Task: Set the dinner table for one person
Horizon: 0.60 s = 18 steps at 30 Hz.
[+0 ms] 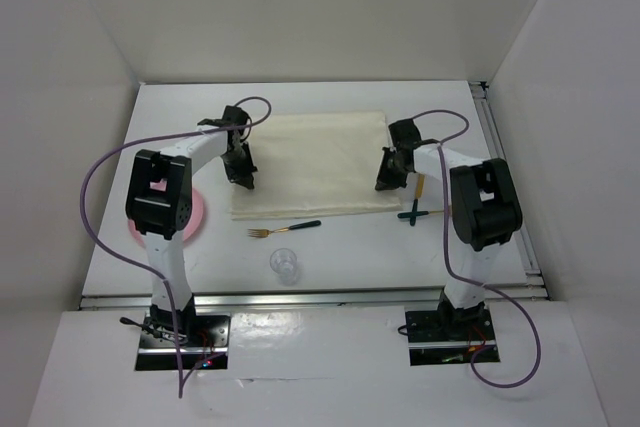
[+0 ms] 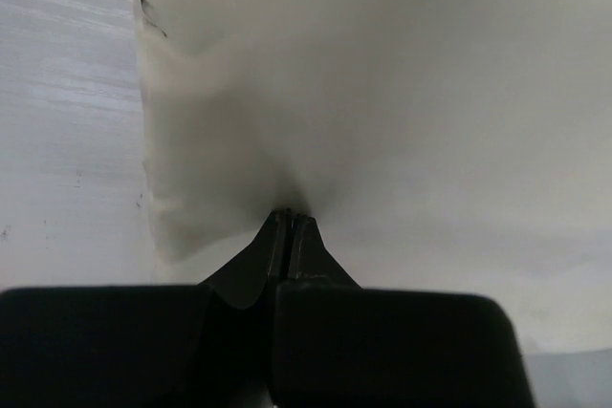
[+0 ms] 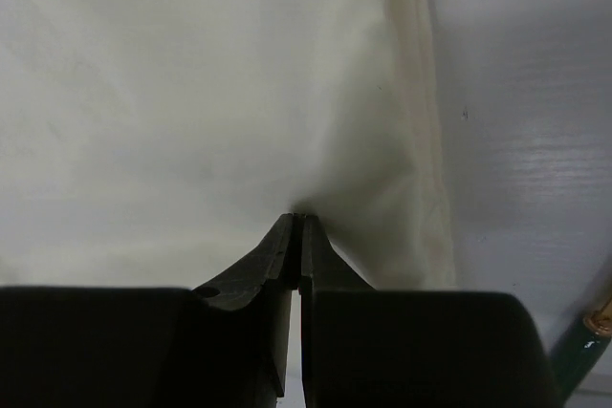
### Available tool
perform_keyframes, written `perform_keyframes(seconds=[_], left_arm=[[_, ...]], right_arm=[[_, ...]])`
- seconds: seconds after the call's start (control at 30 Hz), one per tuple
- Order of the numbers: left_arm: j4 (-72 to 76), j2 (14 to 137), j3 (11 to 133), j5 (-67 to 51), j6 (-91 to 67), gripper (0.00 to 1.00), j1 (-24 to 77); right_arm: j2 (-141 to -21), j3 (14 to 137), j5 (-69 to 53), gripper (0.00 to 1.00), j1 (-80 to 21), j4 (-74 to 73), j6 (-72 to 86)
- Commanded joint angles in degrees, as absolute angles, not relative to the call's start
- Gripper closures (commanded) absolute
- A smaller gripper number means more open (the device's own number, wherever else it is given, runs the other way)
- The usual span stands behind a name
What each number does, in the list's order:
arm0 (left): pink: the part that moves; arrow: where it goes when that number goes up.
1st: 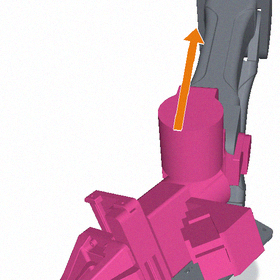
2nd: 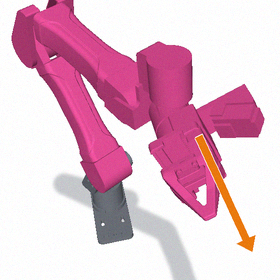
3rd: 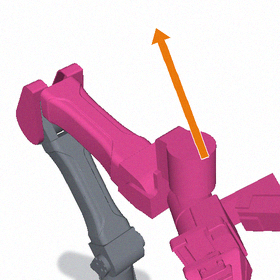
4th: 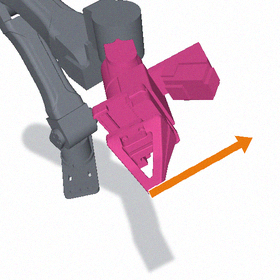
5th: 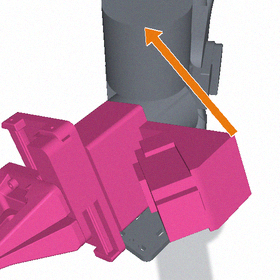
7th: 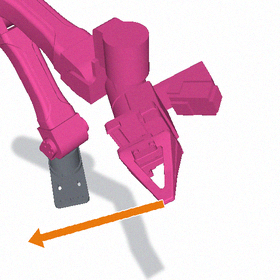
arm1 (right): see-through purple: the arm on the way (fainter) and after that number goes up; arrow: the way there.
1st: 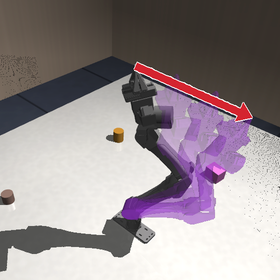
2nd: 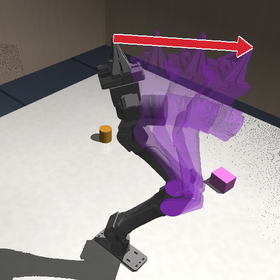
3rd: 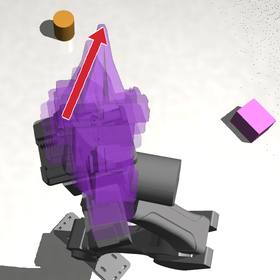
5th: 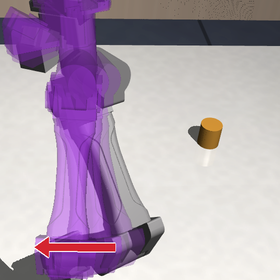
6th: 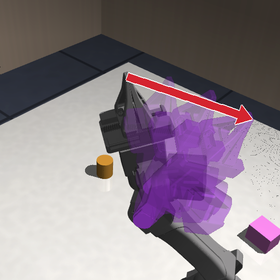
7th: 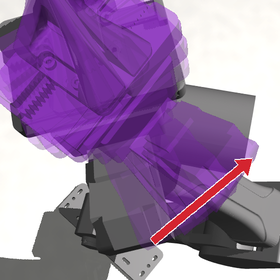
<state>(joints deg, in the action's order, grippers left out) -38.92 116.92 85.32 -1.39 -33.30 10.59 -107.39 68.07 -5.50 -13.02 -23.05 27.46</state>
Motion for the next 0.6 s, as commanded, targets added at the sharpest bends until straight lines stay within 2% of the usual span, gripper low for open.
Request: perform_keyframes(seconds=[0.0, 0.23, 0.57], left_arm=[[-37.45, 116.89, 86.75, -1.67, -33.84, 1.0, 10.46], [-37.44, 121.02, 87.45, -3.6, -33.84, 1.0, 10.46], [-41.48, 121.56, 93.25, -2.2, -33.31, 1.0, 10.46]], right_arm=[[-106.7, 64.96, -5.89, 0.98, -13.88, -20.65, 29.27], [-105.56, 60.82, -4.66, 0.98, -13.89, -19.51, 29.88], [-105.74, 64.86, -3.95, 0.98, -13.89, -21.62, 30.5]])
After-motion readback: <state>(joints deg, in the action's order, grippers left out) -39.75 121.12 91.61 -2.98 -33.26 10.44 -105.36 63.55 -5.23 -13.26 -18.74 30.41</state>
